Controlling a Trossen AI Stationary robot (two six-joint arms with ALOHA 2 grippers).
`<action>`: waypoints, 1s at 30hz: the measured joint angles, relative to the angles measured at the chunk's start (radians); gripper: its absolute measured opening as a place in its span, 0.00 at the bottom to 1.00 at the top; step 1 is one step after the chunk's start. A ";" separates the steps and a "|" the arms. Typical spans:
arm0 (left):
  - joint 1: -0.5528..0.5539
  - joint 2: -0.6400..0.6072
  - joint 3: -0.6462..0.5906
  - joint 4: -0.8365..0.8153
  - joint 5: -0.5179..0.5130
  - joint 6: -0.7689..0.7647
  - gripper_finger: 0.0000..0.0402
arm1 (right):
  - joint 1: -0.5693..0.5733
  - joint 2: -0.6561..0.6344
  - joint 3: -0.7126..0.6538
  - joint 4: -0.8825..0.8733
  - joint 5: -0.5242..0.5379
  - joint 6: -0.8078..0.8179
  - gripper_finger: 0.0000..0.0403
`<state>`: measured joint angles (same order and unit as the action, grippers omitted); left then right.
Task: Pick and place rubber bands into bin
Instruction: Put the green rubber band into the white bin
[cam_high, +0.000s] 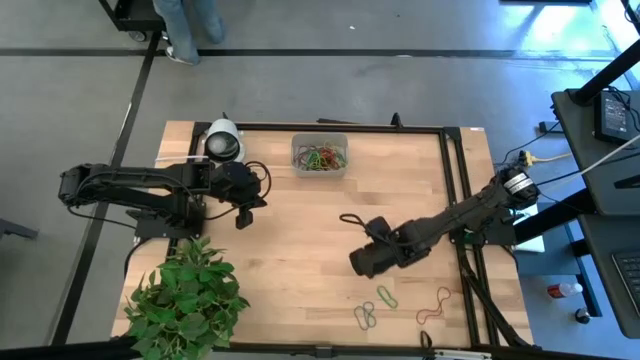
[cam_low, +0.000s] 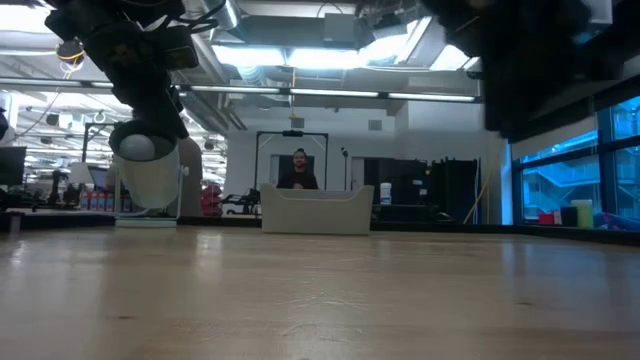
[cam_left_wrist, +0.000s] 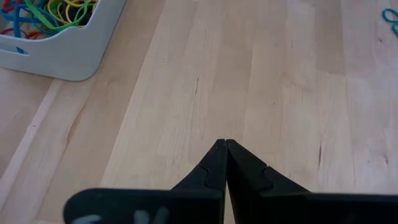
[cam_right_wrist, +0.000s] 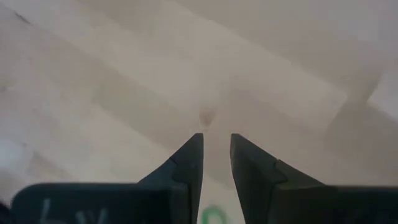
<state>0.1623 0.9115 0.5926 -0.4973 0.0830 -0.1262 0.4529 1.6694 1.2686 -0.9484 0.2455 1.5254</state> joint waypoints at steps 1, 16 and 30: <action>0.000 0.000 0.000 0.000 0.000 0.001 0.00 | 0.013 0.006 0.000 -0.002 -0.017 0.032 0.21; 0.000 0.000 0.000 -0.008 0.001 0.017 0.00 | 0.154 0.187 0.001 0.054 -0.246 0.146 0.21; 0.000 0.000 0.000 -0.009 0.001 0.017 0.00 | 0.183 0.334 0.006 0.075 -0.351 0.171 0.18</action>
<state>0.1625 0.9115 0.5925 -0.5062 0.0843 -0.1089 0.6361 2.0034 1.2748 -0.8735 -0.1056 1.6965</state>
